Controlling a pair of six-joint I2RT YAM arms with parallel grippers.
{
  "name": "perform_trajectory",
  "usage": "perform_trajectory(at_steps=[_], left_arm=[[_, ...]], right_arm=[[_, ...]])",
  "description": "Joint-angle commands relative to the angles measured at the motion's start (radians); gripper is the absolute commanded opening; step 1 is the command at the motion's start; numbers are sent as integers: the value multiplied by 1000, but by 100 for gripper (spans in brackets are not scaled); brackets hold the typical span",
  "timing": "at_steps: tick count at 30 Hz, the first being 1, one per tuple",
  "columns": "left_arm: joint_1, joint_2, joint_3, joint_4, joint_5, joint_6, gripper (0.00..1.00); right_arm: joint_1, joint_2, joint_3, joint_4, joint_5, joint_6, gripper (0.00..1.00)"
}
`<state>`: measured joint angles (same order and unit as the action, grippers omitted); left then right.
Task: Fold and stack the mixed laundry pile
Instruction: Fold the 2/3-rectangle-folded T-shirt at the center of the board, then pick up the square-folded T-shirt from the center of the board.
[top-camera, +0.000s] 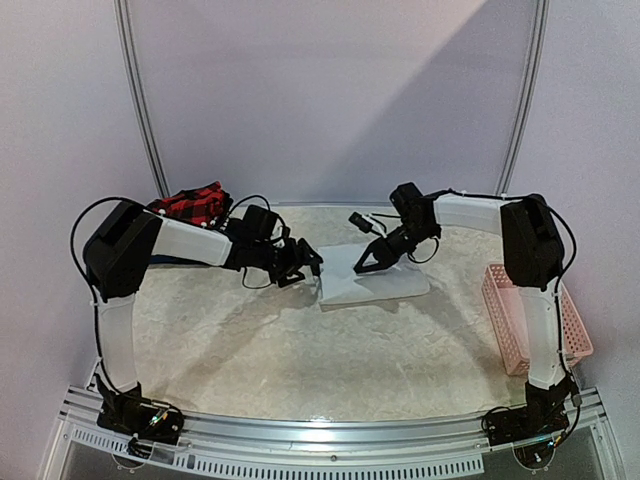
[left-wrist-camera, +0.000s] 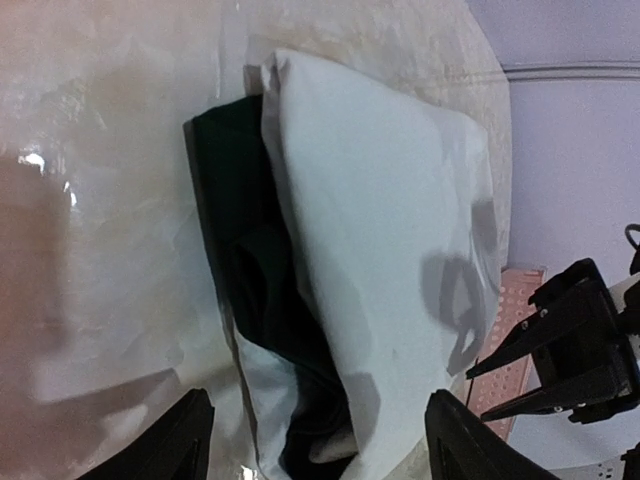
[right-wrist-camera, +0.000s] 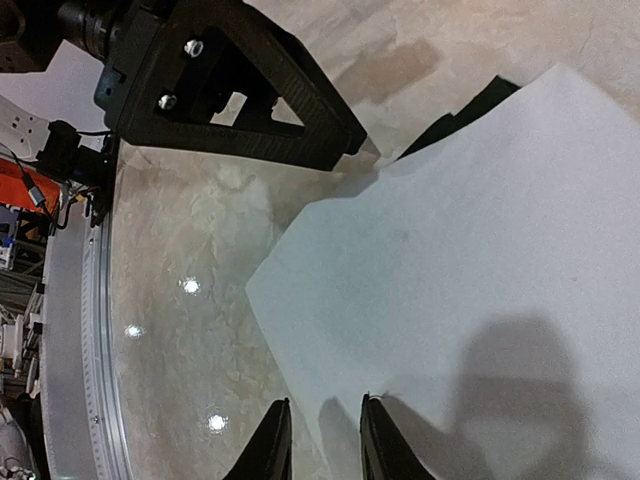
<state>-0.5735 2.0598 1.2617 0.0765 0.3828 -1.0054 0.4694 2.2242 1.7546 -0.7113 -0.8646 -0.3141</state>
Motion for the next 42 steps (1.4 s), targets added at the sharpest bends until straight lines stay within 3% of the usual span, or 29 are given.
perform_trajectory(at_steps=[1, 8, 14, 23, 34, 40, 42], left_arm=[[11, 62, 3, 45, 68, -65, 74], [11, 66, -4, -28, 80, -36, 74], [6, 144, 22, 2, 173, -67, 66], [3, 232, 94, 22, 238, -59, 64], [7, 163, -46, 343, 230, -134, 72], [6, 154, -59, 409, 228, -122, 77], [6, 153, -56, 411, 225, -122, 83]], right_arm=[[30, 119, 65, -65, -48, 15, 23], [30, 272, 134, -46, -17, 168, 20], [31, 318, 138, -52, -13, 177, 20], [31, 312, 141, -45, -11, 176, 20], [31, 299, 143, -58, -39, 168, 21], [31, 253, 145, -53, -34, 194, 22], [30, 220, 125, -19, -56, 211, 22]])
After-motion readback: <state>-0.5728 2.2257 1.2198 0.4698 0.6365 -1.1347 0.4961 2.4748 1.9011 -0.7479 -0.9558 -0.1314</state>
